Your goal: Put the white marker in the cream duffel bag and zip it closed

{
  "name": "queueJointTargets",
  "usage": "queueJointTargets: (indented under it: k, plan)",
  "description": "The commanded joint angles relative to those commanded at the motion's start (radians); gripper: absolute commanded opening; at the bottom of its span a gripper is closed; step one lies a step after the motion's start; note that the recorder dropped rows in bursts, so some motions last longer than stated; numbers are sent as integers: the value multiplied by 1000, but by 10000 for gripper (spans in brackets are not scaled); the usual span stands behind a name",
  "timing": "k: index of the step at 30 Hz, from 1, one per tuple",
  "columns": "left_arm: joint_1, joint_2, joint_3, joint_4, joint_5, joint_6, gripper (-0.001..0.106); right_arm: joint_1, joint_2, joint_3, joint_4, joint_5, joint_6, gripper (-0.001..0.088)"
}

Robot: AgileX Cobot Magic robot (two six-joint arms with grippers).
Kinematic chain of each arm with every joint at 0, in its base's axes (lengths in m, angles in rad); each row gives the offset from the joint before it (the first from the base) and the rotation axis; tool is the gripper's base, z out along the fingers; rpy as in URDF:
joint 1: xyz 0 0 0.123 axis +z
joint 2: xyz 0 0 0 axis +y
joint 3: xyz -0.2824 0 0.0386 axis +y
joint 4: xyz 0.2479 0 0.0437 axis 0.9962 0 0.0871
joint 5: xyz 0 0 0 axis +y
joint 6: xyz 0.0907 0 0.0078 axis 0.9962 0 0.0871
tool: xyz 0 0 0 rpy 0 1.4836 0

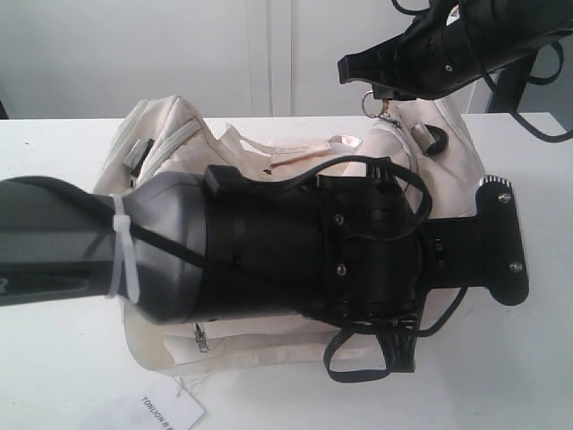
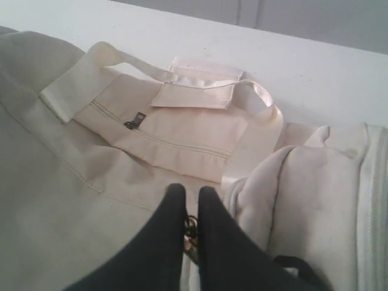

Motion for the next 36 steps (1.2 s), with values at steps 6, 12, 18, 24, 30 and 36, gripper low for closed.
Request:
queueJointTargets:
  k: [6, 12, 18, 24, 30, 36]
  plan:
    - [0, 0, 0, 0, 0, 0, 0, 0, 12, 0, 29, 15, 0, 0]
    - [0, 0, 0, 0, 0, 0, 0, 0, 25, 0, 47, 24, 4, 27]
    - [0, 0, 0, 0, 0, 0, 0, 0, 26, 0, 47, 24, 11, 182]
    - [0, 0, 0, 0, 0, 0, 0, 0, 26, 0, 47, 31, 11, 209]
    - [0, 0, 0, 0, 0, 0, 0, 0, 24, -13, 47, 64, 11, 209]
    - [0, 0, 0, 0, 0, 0, 0, 0, 3, -62, 9, 151, 6, 166]
